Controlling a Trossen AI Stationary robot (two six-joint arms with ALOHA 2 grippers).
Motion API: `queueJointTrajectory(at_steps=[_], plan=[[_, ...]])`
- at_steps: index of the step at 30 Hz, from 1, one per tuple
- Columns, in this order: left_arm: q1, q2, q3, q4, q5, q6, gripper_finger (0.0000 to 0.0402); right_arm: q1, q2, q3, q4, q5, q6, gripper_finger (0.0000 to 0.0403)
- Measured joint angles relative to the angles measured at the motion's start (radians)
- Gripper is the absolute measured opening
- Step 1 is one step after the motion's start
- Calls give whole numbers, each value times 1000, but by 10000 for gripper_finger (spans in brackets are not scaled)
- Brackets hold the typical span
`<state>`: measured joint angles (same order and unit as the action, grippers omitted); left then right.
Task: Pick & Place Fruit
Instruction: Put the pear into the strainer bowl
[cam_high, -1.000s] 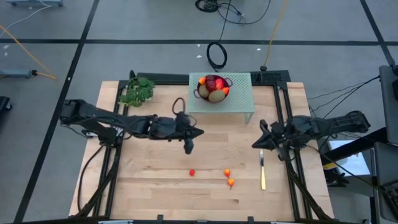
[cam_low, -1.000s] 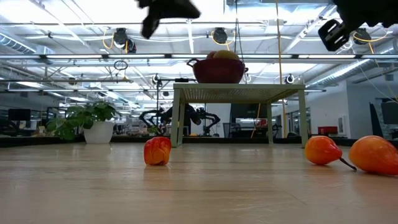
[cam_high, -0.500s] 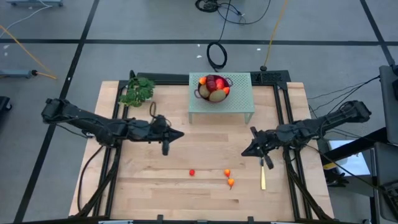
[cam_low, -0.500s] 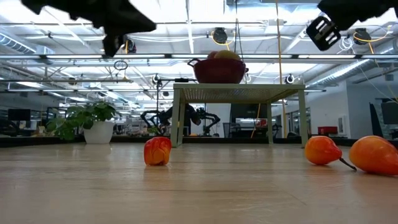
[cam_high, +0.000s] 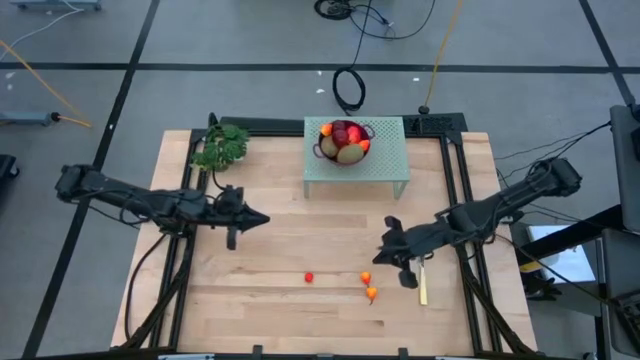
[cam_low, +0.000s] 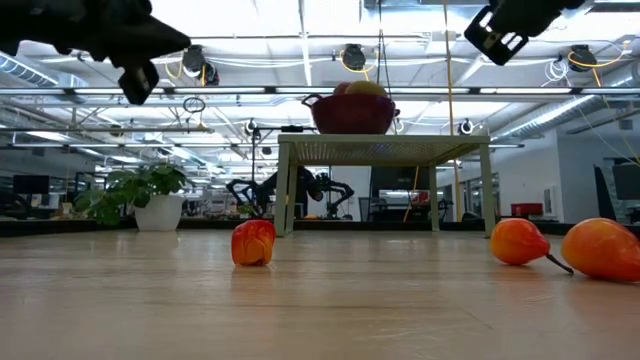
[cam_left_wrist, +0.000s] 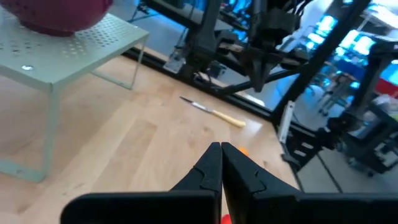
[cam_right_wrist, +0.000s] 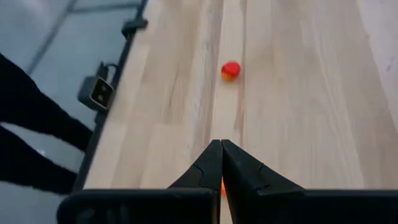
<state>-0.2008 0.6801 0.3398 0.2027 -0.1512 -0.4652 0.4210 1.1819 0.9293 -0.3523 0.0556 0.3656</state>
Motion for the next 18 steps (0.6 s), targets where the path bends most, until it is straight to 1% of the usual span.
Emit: queueJointTrajectory(at_steps=[2,5,12,15,18], plan=[[0,-35,-14,-22,23,0,2,0,48,50,-65,0,0,4],[0,-75,-17,-75,51,19,6,0,121,117,-110,-3,-2,4],[0,-137,-17,-152,56,61,10,0,266,250,-236,-10,-11,4],[0,-142,-17,-159,56,62,10,0,311,299,-284,-62,-14,12],[0,-147,-17,-164,56,66,10,0,347,327,-300,-115,-11,29]])
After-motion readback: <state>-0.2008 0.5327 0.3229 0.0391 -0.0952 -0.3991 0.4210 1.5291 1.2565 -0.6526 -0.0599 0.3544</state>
